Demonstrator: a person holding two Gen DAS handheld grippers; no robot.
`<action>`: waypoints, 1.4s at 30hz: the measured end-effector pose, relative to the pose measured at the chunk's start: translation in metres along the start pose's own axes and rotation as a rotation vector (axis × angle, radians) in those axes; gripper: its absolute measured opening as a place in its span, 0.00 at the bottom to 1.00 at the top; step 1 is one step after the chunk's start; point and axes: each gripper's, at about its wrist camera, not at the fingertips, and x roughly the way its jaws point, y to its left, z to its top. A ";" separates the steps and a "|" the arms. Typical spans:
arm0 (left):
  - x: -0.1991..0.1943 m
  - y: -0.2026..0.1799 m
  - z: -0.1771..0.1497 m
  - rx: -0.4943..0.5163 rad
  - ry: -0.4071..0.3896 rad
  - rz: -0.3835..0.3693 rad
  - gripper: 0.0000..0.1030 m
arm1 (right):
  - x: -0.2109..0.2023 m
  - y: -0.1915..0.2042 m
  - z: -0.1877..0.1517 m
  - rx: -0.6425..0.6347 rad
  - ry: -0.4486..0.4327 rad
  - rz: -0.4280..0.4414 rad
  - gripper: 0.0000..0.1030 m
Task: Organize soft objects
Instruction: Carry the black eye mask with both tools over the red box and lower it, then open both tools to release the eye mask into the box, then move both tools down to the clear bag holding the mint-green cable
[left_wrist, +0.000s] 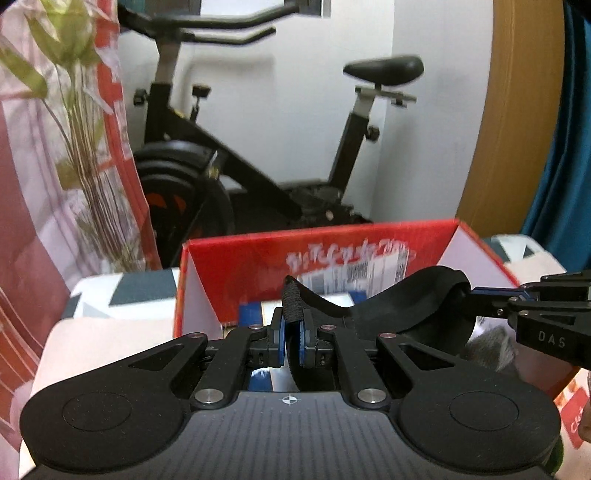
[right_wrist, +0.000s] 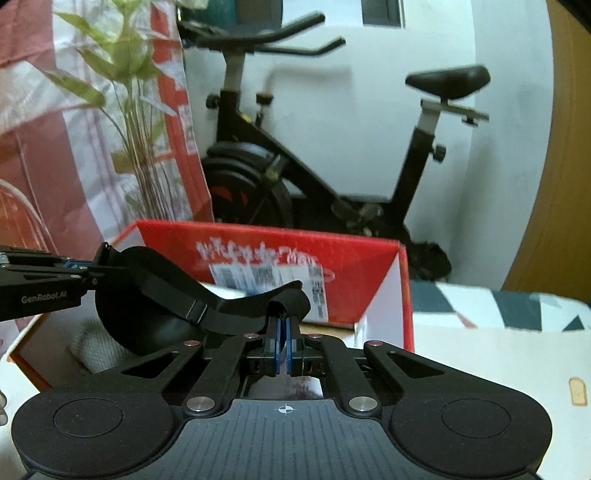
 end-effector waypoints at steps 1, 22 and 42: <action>0.004 0.000 -0.001 0.003 0.016 -0.001 0.08 | 0.003 0.000 -0.002 -0.002 0.015 0.000 0.03; 0.018 0.006 -0.007 0.027 0.120 0.032 0.50 | 0.012 0.004 -0.007 -0.037 0.095 -0.063 0.17; -0.089 0.012 -0.032 -0.120 -0.031 0.043 1.00 | -0.104 -0.002 -0.026 0.063 -0.097 0.006 1.00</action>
